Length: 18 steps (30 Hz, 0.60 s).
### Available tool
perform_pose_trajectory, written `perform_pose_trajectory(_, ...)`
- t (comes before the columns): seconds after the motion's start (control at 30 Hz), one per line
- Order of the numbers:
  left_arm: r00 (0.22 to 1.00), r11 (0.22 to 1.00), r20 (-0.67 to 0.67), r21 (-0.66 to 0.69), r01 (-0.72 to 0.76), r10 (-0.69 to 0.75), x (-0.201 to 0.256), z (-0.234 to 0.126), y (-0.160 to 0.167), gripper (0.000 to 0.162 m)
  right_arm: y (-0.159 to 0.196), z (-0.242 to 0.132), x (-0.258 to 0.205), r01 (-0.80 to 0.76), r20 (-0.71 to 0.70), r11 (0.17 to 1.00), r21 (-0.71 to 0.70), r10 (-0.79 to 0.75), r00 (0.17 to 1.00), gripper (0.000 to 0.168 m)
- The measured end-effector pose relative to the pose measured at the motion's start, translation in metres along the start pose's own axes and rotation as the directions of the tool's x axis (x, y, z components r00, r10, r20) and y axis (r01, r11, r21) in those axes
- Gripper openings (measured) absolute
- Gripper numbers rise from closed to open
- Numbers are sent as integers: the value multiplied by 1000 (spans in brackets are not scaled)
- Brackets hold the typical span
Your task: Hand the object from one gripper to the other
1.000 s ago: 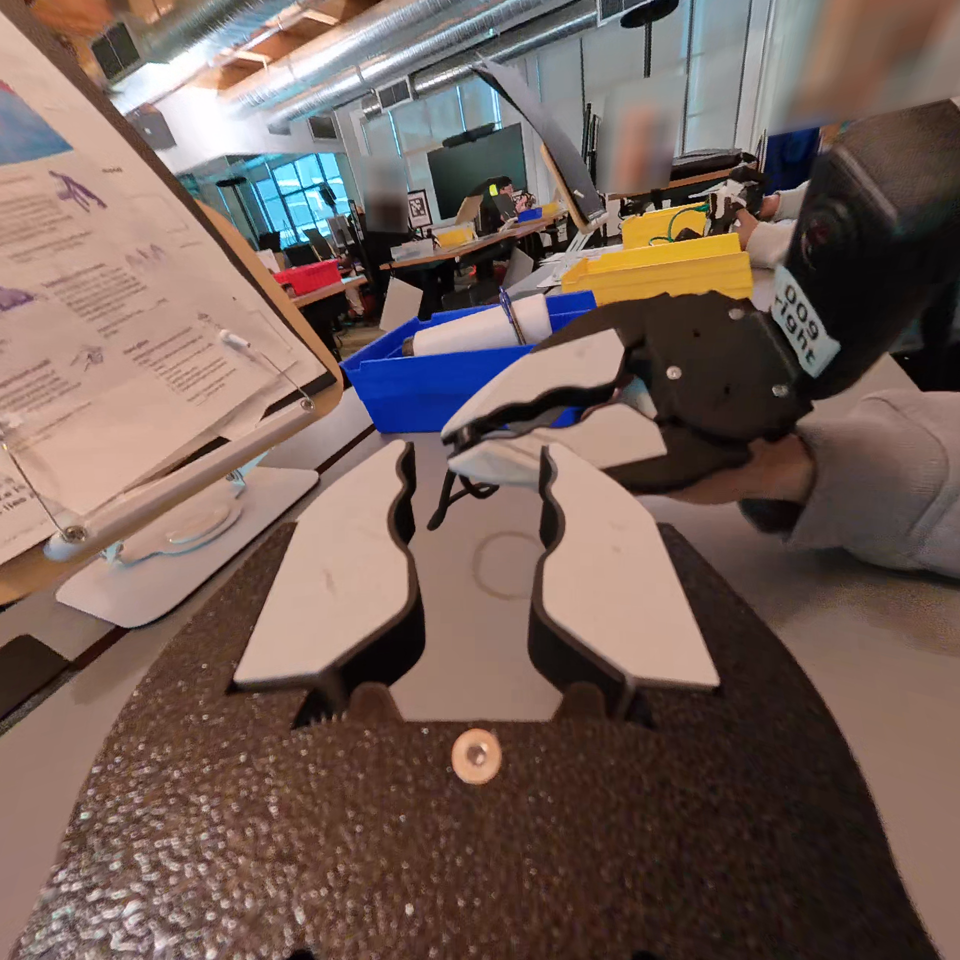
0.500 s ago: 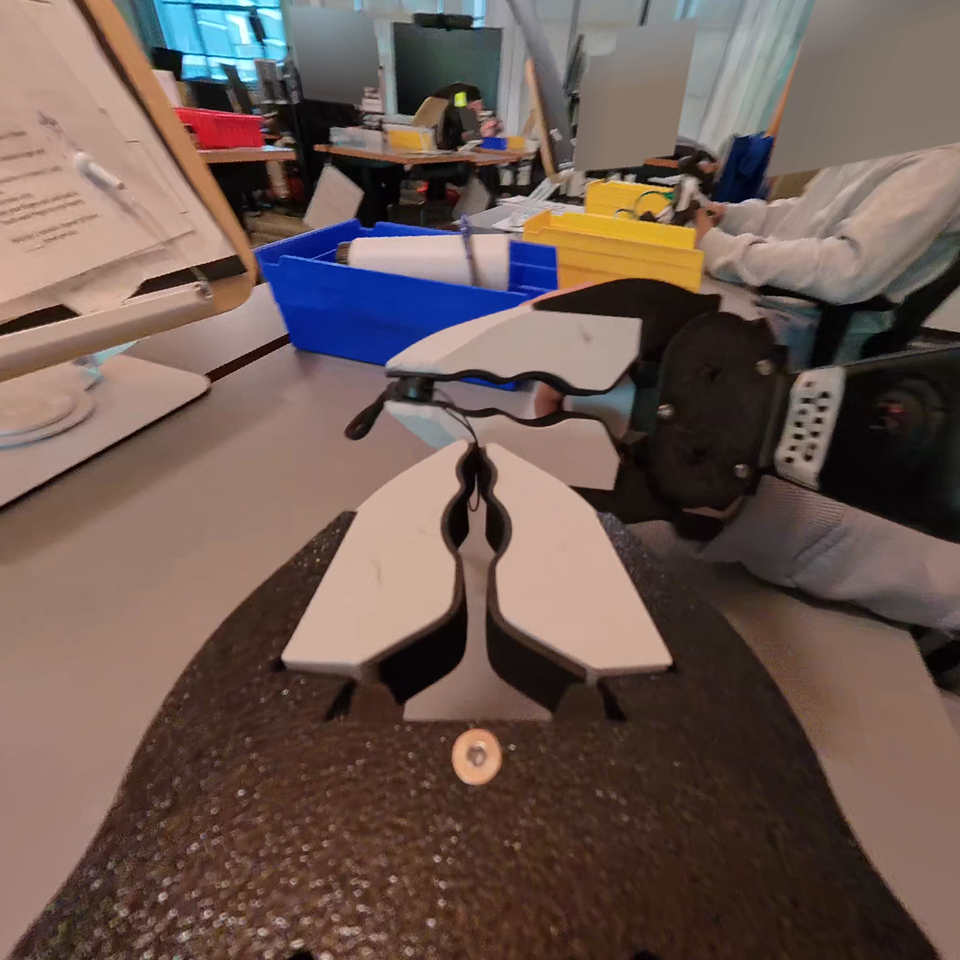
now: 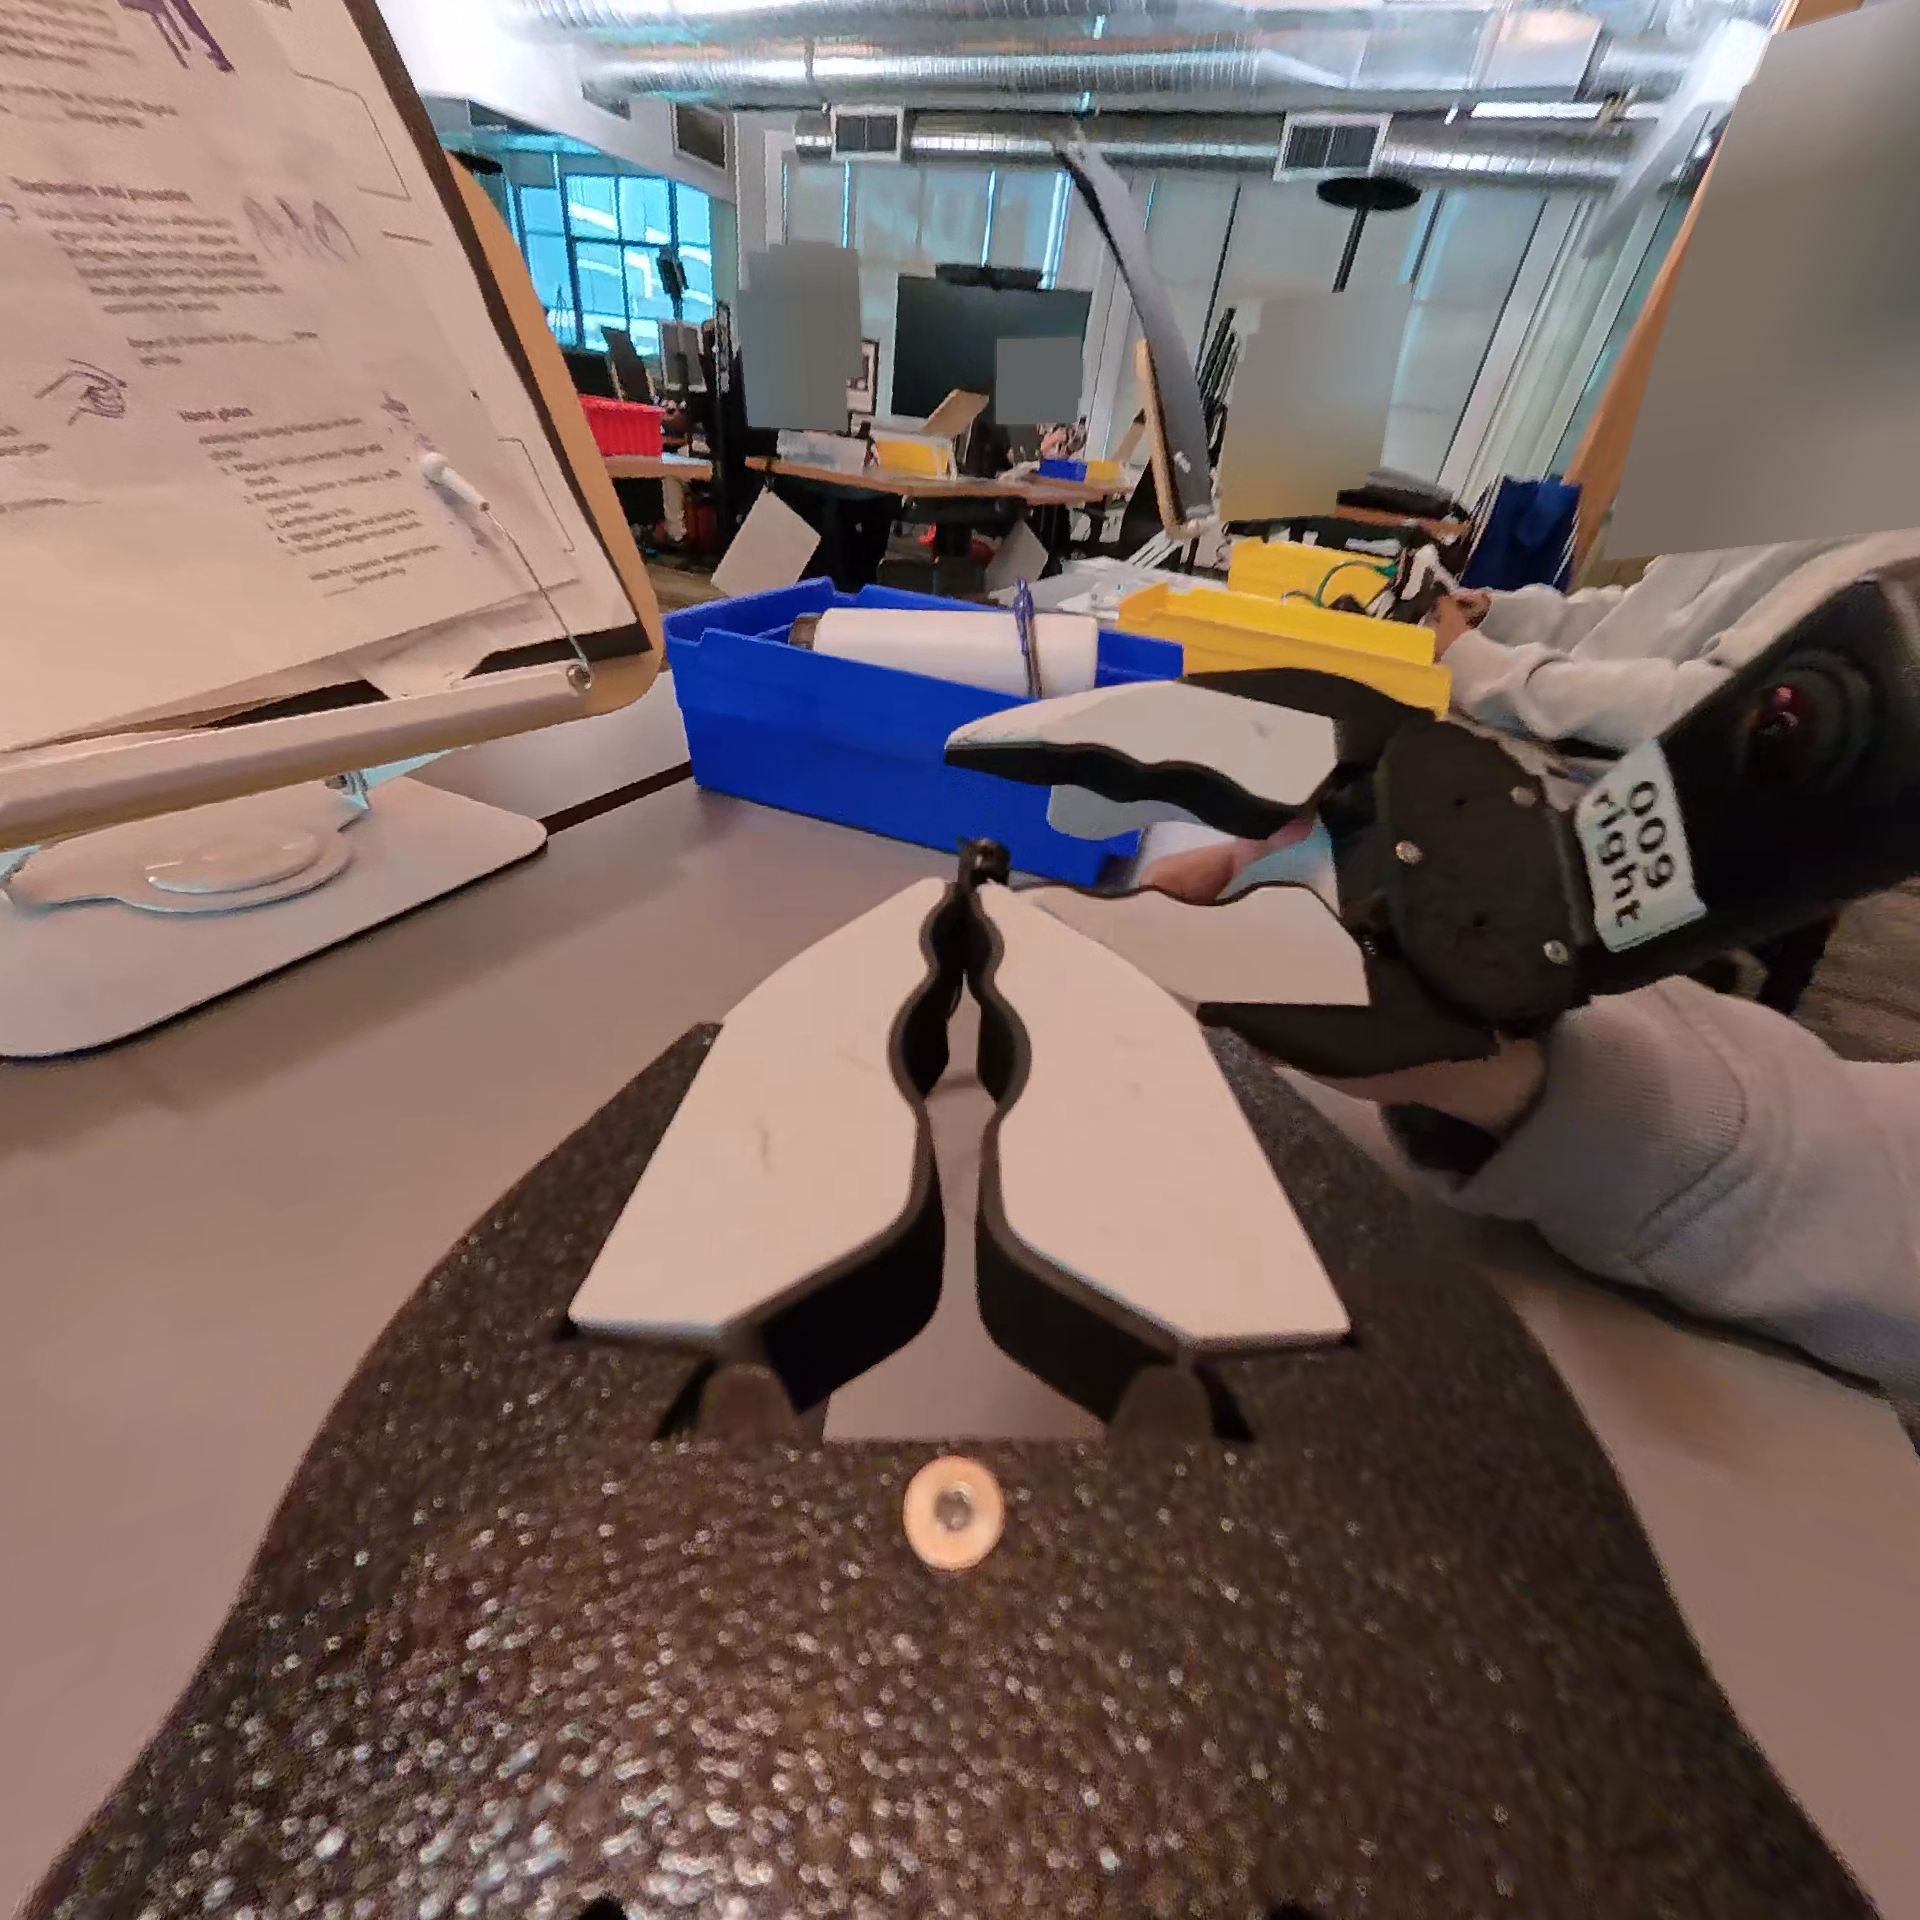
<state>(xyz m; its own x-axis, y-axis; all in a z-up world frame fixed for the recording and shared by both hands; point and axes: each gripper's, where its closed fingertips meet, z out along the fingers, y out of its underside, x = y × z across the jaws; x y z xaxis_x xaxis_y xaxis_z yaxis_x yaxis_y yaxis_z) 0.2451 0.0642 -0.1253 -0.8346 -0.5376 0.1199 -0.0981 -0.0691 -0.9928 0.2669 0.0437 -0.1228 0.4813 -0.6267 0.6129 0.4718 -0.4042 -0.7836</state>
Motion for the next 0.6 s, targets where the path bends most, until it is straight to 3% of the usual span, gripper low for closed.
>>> perform_pose_trajectory(0.17, 994, 991, -82, 109, 74, -66, 4, -8, -16, 0, -9, -3, -3, -86, 57, 993, 79, 82, 995, 44)
perform_pose_trajectory(0.4, 961, 951, -216, 218, 220, -173, 8, -21, -35, 0, -5, 1, -22, -84, 134, 994, 68, 74, 988, 23)
perform_pose_trajectory(0.5, 960, 957, -234, 208, 202, -152, 13, -20, -35, 0, -12, 0, -35, -130, 204, 986, 106, 106, 973, 32)
perform_pose_trajectory(0.6, 967, 962, -215, 206, 179, -134, 13, -19, -34, 0, -30, -6, -39, -295, 298, 942, 162, 238, 924, 40)
